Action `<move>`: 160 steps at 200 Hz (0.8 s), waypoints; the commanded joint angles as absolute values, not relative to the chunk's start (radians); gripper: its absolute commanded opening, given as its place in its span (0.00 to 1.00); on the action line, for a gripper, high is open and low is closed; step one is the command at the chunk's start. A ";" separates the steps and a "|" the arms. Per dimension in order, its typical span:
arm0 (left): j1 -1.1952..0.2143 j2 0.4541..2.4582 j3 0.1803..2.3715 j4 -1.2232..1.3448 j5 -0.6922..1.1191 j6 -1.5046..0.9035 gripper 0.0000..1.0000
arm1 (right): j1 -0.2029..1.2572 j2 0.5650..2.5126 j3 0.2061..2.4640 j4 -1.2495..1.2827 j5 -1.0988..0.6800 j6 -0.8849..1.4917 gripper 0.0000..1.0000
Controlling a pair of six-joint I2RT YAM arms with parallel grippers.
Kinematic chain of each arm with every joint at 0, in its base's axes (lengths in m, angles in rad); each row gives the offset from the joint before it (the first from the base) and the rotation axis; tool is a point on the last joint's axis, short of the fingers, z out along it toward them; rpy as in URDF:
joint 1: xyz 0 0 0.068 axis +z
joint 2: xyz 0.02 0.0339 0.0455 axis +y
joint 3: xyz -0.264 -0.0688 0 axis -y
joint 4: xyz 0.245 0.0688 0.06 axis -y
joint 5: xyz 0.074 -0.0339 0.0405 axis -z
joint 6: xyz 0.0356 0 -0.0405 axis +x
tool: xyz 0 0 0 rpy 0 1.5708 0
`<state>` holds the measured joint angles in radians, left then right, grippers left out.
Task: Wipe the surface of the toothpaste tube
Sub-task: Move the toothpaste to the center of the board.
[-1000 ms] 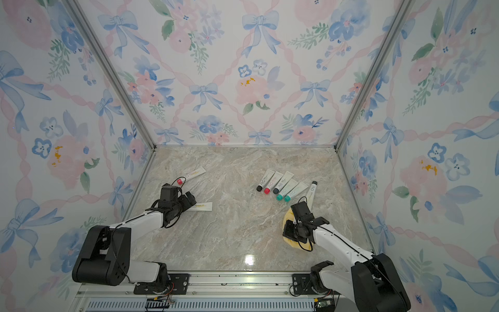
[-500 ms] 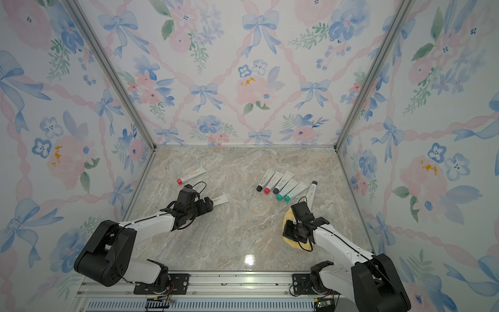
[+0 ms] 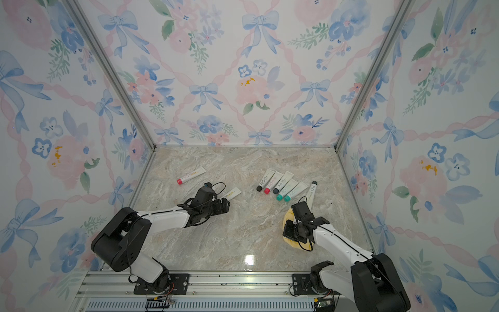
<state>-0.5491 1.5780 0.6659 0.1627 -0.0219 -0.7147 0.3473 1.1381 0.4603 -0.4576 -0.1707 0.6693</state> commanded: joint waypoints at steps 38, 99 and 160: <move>-0.549 1.695 0.730 0.136 -0.049 -0.618 0.85 | 0.342 1.204 0.451 -0.432 -0.163 0.659 0.08; -0.548 1.672 0.726 0.055 -0.172 -0.576 0.96 | 0.342 1.221 0.457 -0.425 -0.167 0.657 0.08; -0.552 1.766 0.845 0.056 -0.085 -0.483 0.98 | 0.342 1.221 0.456 -0.422 -0.168 0.658 0.08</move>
